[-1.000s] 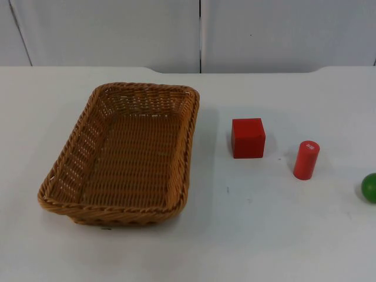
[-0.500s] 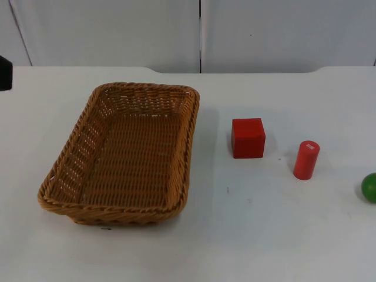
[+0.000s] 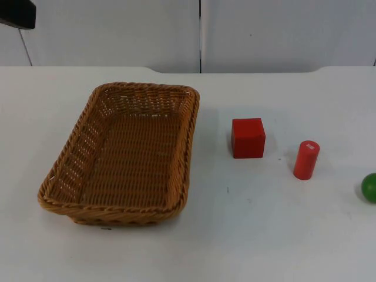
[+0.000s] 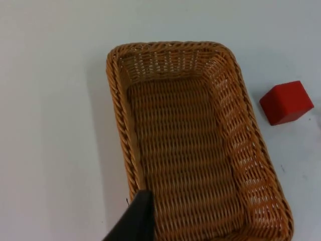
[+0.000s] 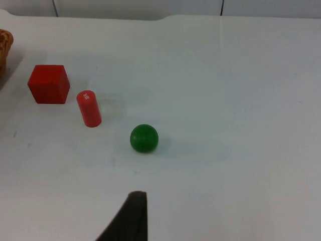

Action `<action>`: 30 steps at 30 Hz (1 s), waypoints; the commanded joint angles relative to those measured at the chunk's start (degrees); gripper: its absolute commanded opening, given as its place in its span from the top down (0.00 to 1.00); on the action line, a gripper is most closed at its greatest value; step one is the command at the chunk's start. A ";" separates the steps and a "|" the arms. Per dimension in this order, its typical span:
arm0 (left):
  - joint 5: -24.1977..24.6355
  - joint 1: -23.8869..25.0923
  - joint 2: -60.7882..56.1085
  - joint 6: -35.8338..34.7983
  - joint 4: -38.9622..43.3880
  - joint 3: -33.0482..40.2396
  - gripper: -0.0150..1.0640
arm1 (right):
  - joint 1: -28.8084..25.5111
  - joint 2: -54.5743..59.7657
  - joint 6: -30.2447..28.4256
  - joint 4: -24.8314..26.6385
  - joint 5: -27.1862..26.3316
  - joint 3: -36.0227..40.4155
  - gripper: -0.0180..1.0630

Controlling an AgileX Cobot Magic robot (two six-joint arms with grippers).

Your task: Pick up the basket with the left hand and place the object to the left of the red cylinder into the basket with the right hand.

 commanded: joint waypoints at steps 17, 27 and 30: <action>1.13 -0.12 19.86 0.94 2.17 -10.31 0.01 | -0.69 -0.18 0.03 0.26 -0.18 0.07 0.01; 4.08 -0.12 33.31 1.04 2.81 -18.19 0.01 | -0.69 -0.18 0.03 0.26 -0.18 0.07 0.01; 6.55 0.00 36.49 1.04 3.23 -20.79 0.01 | -0.69 -0.18 0.03 0.26 -0.18 0.07 0.01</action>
